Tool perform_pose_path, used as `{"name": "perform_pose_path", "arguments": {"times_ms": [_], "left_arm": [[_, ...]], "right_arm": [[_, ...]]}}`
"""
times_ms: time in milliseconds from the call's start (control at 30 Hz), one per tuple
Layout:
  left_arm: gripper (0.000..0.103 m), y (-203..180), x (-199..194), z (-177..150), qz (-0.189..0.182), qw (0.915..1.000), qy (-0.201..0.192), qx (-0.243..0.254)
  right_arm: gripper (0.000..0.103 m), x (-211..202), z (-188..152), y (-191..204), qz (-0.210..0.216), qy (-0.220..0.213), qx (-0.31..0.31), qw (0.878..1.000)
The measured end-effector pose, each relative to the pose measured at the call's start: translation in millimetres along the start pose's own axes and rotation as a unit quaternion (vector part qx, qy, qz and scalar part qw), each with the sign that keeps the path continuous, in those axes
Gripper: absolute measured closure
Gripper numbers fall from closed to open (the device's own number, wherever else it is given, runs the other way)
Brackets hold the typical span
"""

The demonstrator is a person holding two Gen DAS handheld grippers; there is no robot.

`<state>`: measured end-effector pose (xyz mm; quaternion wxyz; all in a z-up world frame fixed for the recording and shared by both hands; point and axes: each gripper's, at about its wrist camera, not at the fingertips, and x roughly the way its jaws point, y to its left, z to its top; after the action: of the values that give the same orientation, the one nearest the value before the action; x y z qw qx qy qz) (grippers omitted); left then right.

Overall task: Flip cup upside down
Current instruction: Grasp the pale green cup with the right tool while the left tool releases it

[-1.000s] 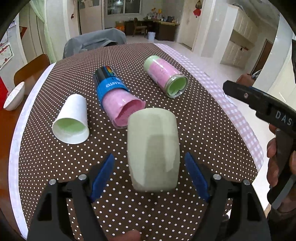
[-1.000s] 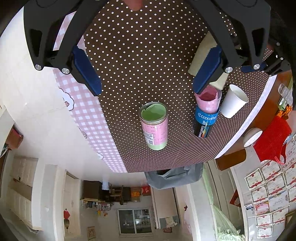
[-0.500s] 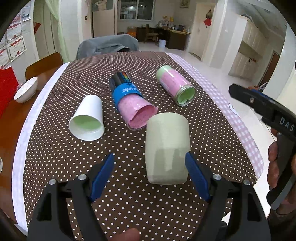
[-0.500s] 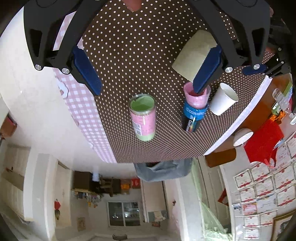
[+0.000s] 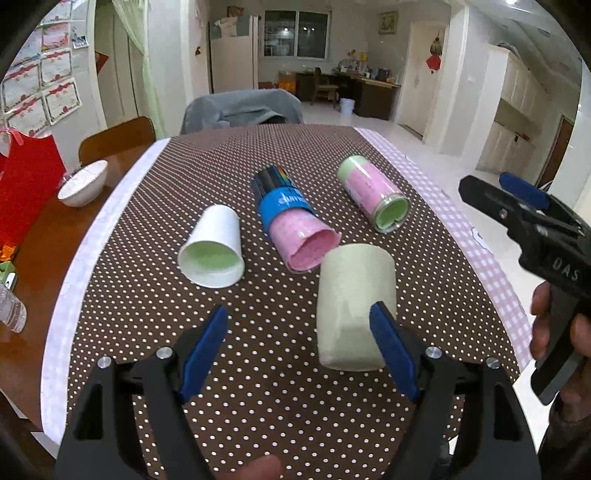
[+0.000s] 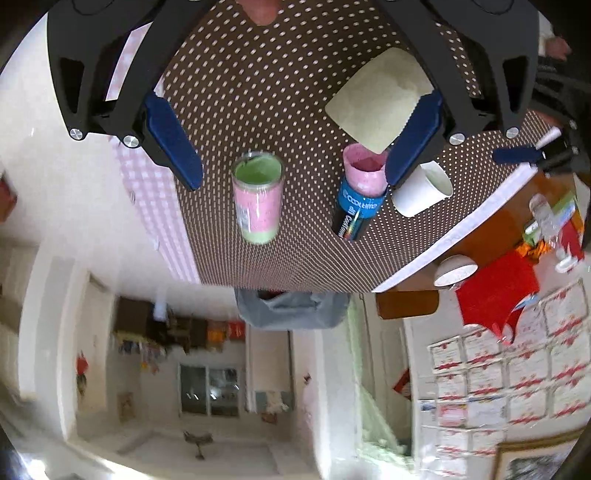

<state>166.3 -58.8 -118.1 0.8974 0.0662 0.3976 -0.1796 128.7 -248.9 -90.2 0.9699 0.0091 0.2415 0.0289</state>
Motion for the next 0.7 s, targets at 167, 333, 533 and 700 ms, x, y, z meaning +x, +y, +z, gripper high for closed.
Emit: {"name": "perform_pose_path", "arguments": {"times_ms": [167,333,533,700], "left_arm": [[0.025,2.9,-5.7,-0.1,0.003,0.9999,-0.007,-0.006],[0.025,5.6,-9.6,-2.4,0.005,0.9999,-0.012,-0.011],[0.025,13.6,-9.0,-6.3,0.011,0.9996,-0.011,-0.022],[0.025,18.7,-2.8,-12.7,0.015,0.9994,0.0,-0.032]], "right_arm": [[0.006,2.7,4.9,5.1,0.041,0.02,-0.029,0.999],[0.006,5.7,4.7,20.7,0.081,0.029,-0.122,0.989],[0.006,22.7,-11.9,40.9,0.107,0.066,-0.267,0.955],[0.006,40.0,-36.6,56.5,0.136,0.112,-0.392,0.903]]}}
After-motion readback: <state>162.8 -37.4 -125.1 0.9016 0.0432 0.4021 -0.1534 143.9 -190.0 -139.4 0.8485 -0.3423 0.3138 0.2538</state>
